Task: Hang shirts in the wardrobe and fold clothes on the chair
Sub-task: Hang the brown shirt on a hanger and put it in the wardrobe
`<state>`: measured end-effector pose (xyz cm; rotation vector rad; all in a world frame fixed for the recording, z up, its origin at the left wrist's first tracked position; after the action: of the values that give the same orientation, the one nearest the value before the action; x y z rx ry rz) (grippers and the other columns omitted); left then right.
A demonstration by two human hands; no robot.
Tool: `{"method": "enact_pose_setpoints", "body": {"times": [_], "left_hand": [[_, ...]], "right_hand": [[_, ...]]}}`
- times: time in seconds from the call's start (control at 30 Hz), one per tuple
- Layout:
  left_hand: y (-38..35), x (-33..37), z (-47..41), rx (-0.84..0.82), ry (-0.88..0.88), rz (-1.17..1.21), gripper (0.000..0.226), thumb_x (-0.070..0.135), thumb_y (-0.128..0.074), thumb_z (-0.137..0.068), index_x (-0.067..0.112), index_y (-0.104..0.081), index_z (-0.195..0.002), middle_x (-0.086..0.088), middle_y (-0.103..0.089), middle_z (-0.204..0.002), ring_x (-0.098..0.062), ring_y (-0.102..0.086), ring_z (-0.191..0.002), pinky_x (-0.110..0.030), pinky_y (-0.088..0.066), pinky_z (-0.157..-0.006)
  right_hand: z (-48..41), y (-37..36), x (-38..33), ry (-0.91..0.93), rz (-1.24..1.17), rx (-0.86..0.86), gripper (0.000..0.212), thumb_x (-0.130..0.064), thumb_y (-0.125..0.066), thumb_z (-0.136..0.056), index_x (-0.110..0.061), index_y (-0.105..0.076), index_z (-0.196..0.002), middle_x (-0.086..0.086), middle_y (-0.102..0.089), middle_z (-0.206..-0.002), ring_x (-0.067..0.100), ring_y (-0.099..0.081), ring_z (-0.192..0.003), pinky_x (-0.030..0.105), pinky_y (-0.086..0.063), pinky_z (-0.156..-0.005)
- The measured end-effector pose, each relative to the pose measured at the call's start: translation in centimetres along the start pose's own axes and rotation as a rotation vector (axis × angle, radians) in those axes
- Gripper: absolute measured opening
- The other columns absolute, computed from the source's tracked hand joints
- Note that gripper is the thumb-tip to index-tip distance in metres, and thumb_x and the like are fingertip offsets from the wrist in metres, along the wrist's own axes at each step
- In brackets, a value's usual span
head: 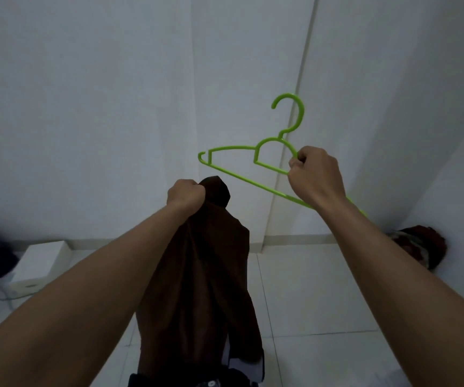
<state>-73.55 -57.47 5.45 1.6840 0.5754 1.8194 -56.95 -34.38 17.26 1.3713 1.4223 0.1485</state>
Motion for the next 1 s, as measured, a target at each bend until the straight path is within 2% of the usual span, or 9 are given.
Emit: {"method": "enact_pose_setpoints", "body": {"times": [0.1, 0.13, 0.3, 0.47, 0.57, 0.67, 0.77, 0.9, 1.0], "left_hand": [[1.0, 0.0, 0.5, -0.054, 0.024, 0.184, 0.033, 0.009, -0.043, -0.098, -0.008, -0.060, -0.121, -0.024, -0.064, -0.121, -0.038, -0.063, -0.105, -0.035, -0.047, -0.072], [1.4, -0.1, 1.0, -0.062, 0.043, 0.223, 0.035, 0.010, -0.041, -0.100, -0.009, -0.057, -0.125, -0.025, -0.062, -0.122, -0.037, -0.063, -0.100, -0.032, -0.046, -0.071], [4.6, 0.9, 2.5, -0.050, 0.062, 0.392, 0.033, 0.017, -0.039, -0.102, -0.005, -0.058, -0.119, -0.013, -0.061, -0.095, -0.025, -0.059, -0.081, -0.034, -0.047, -0.073], [8.4, 4.4, 5.0, -0.255, -0.083, 0.426, 0.049, 0.021, -0.073, -0.076, 0.000, -0.058, -0.118, -0.018, -0.071, -0.107, -0.030, -0.072, -0.093, -0.042, -0.059, -0.086], [11.5, 5.9, 6.1, -0.192, -0.186, 0.350, 0.052, 0.030, -0.073, -0.080, 0.004, -0.052, -0.120, -0.015, -0.067, -0.111, -0.027, -0.069, -0.098, -0.043, -0.058, -0.088], [15.2, 7.8, 8.6, -0.075, -0.293, 0.337, 0.027, 0.026, -0.067, -0.094, 0.008, -0.055, -0.111, -0.009, -0.065, -0.100, -0.022, -0.064, -0.090, -0.035, -0.054, -0.079], [18.3, 8.8, 10.9, -0.009, -0.371, 0.388, 0.019, 0.025, -0.064, -0.097, 0.011, -0.066, -0.110, -0.009, -0.070, -0.101, -0.022, -0.067, -0.094, -0.036, -0.056, -0.088], [20.8, 9.5, 13.3, -0.051, -0.345, 0.479, 0.025, 0.028, -0.055, -0.101, 0.013, -0.069, -0.115, -0.007, -0.072, -0.111, -0.024, -0.068, -0.104, -0.041, -0.051, -0.102], [22.6, 9.8, 14.7, -0.082, -0.282, 0.546, 0.029, 0.026, -0.051, -0.102, 0.004, -0.067, -0.111, -0.012, -0.071, -0.111, -0.027, -0.068, -0.103, -0.043, -0.051, -0.102]], "right_hand": [[0.4, 1.6, -1.2, 0.009, -0.011, 0.018, 0.018, -0.020, -0.052, -0.097, -0.011, -0.062, -0.085, 0.005, -0.063, -0.084, 0.027, -0.057, -0.077, 0.032, -0.038, -0.066], [0.6, 2.2, -1.8, 0.018, -0.014, 0.024, 0.018, -0.020, -0.052, -0.097, -0.011, -0.062, -0.085, 0.004, -0.062, -0.083, 0.027, -0.057, -0.078, 0.032, -0.038, -0.066], [1.3, 6.4, -4.2, 0.051, 0.001, 0.086, 0.017, -0.020, -0.052, -0.098, -0.012, -0.062, -0.088, 0.006, -0.061, -0.086, 0.028, -0.052, -0.081, 0.032, -0.037, -0.070], [2.7, 10.3, -6.0, 0.069, -0.039, 0.117, 0.019, -0.021, -0.053, -0.097, -0.011, -0.065, -0.087, 0.007, -0.065, -0.086, 0.030, -0.059, -0.083, 0.035, -0.046, -0.073], [3.8, 13.6, -7.3, 0.091, -0.032, 0.134, 0.020, -0.021, -0.054, -0.095, -0.011, -0.067, -0.085, 0.009, -0.067, -0.085, 0.031, -0.060, -0.084, 0.036, -0.047, -0.073], [4.8, 17.2, -8.6, 0.117, -0.018, 0.152, 0.020, -0.020, -0.055, -0.092, -0.007, -0.069, -0.085, 0.012, -0.068, -0.084, 0.034, -0.061, -0.084, 0.039, -0.051, -0.076], [6.5, 20.0, -10.1, 0.144, 0.026, 0.143, 0.018, -0.020, -0.056, -0.091, -0.008, -0.069, -0.085, 0.011, -0.067, -0.085, 0.033, -0.061, -0.085, 0.037, -0.049, -0.076], [8.2, 22.3, -11.3, 0.162, 0.051, 0.165, 0.019, -0.020, -0.056, -0.092, -0.008, -0.069, -0.087, 0.012, -0.067, -0.085, 0.034, -0.061, -0.085, 0.039, -0.050, -0.077], [9.4, 24.2, -12.2, 0.166, 0.007, 0.202, 0.022, -0.020, -0.055, -0.093, -0.005, -0.070, -0.090, 0.014, -0.068, -0.089, 0.035, -0.061, -0.087, 0.042, -0.050, -0.081]]}}
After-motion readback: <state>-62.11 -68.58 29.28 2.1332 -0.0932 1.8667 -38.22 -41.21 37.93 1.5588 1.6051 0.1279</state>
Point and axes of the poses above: each hand's wrist, its own z-axis away from the middle knuckle, its own y-axis out of the back of the hand, x = y × z, the point moved 8 cm from there along -z, towards the middle knuckle
